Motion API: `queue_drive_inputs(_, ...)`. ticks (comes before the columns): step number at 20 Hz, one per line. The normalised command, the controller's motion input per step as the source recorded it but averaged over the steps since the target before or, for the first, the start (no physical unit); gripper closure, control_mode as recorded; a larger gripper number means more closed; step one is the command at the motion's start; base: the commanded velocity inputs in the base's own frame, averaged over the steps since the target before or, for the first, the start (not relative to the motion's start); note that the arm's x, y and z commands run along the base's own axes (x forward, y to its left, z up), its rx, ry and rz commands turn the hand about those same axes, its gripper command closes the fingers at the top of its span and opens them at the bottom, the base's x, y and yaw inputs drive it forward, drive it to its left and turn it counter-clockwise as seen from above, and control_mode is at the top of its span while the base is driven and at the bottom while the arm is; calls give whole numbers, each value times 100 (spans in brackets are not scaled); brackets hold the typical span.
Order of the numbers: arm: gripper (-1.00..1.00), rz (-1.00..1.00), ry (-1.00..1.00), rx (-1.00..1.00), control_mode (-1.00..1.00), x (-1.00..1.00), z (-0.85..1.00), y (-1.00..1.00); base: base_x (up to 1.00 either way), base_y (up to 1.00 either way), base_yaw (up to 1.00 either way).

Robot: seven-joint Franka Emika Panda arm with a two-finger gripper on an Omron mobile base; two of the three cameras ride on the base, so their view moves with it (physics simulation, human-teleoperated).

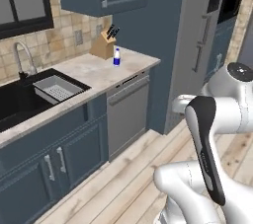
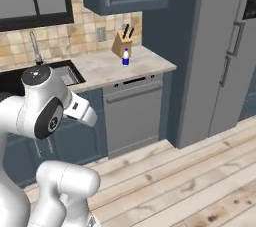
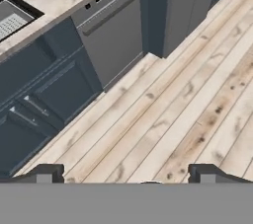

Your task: Place the drinks on the dining counter in a tight cluster.

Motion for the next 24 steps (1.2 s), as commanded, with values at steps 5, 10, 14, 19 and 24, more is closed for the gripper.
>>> queue_drive_inputs(5, -100, 0, 0, 0, 100, 0, 0, 0, 100, -67, -1)
queue_drive_inputs(10, -100, 0, 0, 0, 100, 0, 0, 0, 100, -43, 1)
queue_drive_inputs(14, -100, 0, 0, 0, 100, 0, 0, 0, 100, -7, 22)
queue_drive_inputs(19, -100, 0, 0, 0, 100, 0, 0, 0, 100, 8, 51)
queue_drive_inputs(24, -100, 0, 0, 0, 100, 0, 0, 0, 100, -31, 46)
